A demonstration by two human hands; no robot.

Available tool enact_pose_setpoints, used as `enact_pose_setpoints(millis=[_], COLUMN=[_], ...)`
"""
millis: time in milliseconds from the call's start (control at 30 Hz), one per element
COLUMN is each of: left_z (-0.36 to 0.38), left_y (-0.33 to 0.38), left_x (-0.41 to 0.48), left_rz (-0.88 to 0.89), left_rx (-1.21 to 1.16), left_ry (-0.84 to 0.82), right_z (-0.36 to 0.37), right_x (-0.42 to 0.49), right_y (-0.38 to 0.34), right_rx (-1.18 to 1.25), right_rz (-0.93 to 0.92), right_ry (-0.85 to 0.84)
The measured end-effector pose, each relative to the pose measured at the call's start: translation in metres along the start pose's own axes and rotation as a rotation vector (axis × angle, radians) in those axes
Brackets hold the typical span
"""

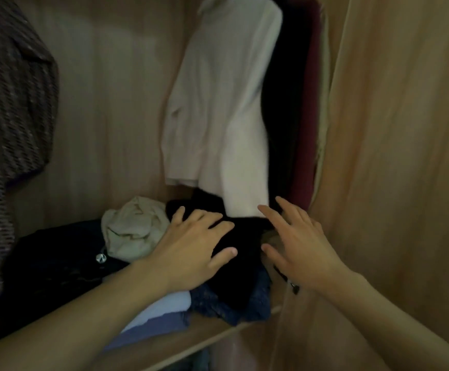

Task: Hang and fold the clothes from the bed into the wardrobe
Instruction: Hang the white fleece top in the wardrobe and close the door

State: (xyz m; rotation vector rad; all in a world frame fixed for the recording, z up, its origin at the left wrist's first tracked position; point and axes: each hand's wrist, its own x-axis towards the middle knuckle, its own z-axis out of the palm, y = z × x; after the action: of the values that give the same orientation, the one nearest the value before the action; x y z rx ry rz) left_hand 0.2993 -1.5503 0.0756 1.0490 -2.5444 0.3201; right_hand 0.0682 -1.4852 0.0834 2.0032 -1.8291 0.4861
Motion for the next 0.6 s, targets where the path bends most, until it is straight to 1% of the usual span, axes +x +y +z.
enact_pose_setpoints(millis=[100,167,267,400,600], left_z=[0.022,0.032,0.040,0.040,0.034], left_y=[0.023,0.045,0.086,0.143,0.246], left_x=[-0.006,-0.008,-0.009,-0.009,-0.014], left_rz=[0.049,0.079,0.191,0.313,0.495], left_rx=[-0.065,-0.137,-0.245,-0.312,-0.330], left_ry=[-0.035,-0.031,-0.029,-0.032,-0.048], right_z=[-0.013,-0.027,-0.051,-0.079,-0.111], right_x=[-0.050,-0.084,-0.135,-0.196,-0.292], right_y=[0.007,0.018,0.037,0.056,0.080], right_rx=[-0.024,-0.114,-0.224,-0.256,-0.275], right_rz=[0.117,0.162,0.243,0.367,0.546], right_ry=[-0.052,-0.095,-0.156,-0.148,-0.129])
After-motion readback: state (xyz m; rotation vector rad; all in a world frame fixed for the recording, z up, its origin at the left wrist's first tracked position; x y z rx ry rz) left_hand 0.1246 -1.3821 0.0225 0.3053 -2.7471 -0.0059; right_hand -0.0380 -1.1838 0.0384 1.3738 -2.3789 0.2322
